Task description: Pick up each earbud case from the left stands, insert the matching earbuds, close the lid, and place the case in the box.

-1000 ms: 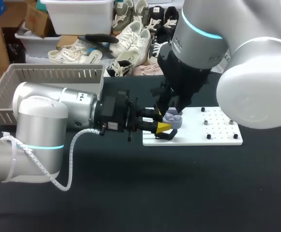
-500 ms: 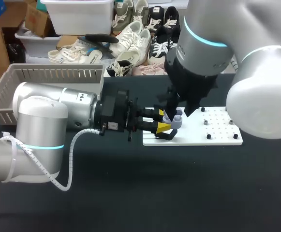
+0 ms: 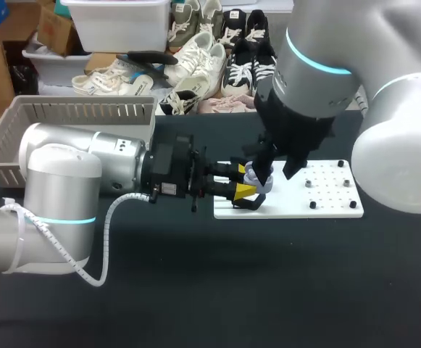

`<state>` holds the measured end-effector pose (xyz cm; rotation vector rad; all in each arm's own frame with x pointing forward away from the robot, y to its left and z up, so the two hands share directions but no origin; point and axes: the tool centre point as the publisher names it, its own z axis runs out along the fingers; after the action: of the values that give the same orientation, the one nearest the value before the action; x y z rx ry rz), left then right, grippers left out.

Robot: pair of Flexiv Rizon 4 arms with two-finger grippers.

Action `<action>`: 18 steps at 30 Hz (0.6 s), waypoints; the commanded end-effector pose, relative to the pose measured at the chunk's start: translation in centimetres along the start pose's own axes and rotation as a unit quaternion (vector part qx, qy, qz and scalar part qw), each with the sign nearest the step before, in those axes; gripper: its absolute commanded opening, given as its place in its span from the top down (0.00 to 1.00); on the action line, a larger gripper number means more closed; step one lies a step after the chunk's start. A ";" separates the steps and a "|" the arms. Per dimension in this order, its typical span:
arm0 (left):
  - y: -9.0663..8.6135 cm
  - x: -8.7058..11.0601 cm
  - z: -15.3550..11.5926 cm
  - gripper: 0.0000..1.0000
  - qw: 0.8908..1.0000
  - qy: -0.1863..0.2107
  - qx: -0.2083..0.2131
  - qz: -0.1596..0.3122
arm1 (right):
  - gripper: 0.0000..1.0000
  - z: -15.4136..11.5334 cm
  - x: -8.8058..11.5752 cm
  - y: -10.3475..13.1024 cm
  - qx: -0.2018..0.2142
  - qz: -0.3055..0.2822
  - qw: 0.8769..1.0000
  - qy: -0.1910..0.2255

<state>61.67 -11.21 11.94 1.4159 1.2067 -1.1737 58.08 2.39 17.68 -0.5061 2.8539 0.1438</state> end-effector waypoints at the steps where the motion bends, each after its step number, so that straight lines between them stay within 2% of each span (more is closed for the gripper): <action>1: -0.1 0.0 0.0 1.00 1.000 0.000 -0.002 0.001 | 0.55 0.4 0.0 -0.1 -0.001 0.000 1.000 0.001; 14: -0.1 0.0 0.0 1.00 1.000 0.000 -0.002 0.001 | 0.50 1.2 -0.4 -0.5 0.000 0.002 1.000 0.013; 18: -0.1 0.0 0.0 1.00 1.000 0.000 -0.002 0.001 | 0.43 1.4 -0.5 -0.6 -0.001 0.003 1.000 0.014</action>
<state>61.67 -11.21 11.94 1.4159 1.2068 -1.1737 58.79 2.10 16.46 -0.4997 2.8760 0.1403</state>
